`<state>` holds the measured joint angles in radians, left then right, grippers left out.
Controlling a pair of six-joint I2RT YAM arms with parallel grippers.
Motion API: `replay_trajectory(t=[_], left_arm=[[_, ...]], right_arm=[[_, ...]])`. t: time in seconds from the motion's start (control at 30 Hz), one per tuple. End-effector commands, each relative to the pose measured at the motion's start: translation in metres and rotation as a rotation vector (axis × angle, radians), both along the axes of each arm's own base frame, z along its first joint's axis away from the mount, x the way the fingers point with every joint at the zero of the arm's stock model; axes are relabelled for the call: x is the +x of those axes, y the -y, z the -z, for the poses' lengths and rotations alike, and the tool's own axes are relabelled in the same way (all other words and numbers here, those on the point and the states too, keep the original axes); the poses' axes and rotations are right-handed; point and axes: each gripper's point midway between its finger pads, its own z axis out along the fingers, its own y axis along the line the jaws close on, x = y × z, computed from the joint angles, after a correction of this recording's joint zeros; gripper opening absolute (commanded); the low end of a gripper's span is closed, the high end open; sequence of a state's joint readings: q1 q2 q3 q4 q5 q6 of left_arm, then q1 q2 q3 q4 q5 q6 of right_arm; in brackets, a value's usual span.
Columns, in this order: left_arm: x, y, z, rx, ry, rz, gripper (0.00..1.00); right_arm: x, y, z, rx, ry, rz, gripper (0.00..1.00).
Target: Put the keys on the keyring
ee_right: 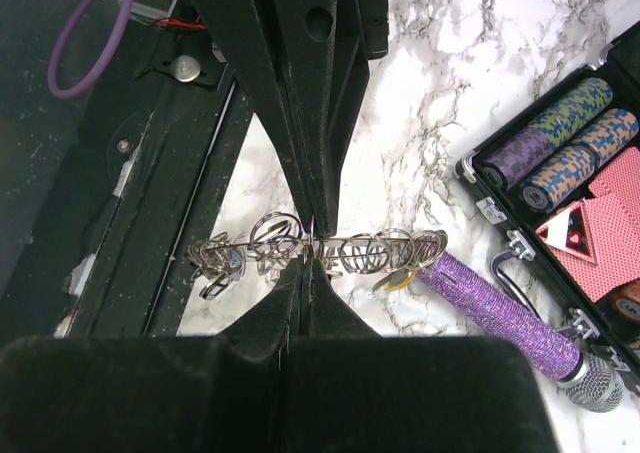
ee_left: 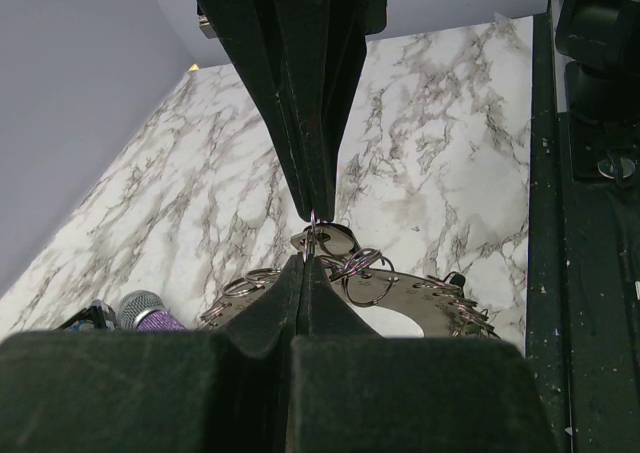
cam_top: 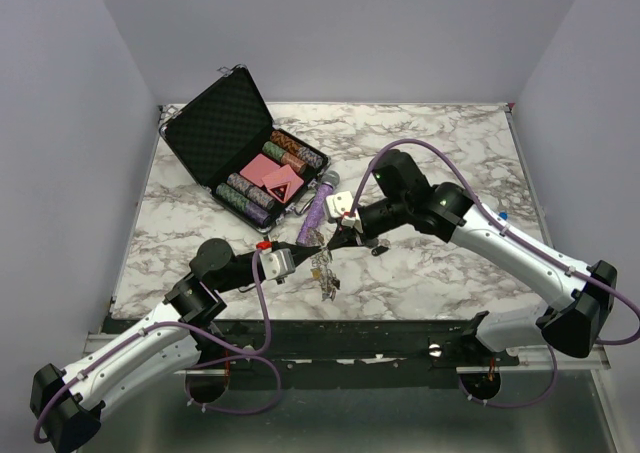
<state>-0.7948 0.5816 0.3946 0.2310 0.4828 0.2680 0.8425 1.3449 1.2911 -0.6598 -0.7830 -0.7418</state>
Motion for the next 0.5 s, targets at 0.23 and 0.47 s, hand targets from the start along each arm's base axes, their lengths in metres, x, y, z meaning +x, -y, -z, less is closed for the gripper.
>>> replay_trajectory(t=[0.23,0.47], left_arm=[[-0.0022,0.0001,-0.0285,-0.061,0.068,0.009,0.00],[-0.0017,0.0001,-0.0271,-0.055,0.067,0.007,0.00]], right_arm=[[-0.0005,0.0053,-0.0120,0.009,0.036,-0.006,0.00],[0.0031,0.0065,-0.0155,0.008,0.064,0.004,0.00]])
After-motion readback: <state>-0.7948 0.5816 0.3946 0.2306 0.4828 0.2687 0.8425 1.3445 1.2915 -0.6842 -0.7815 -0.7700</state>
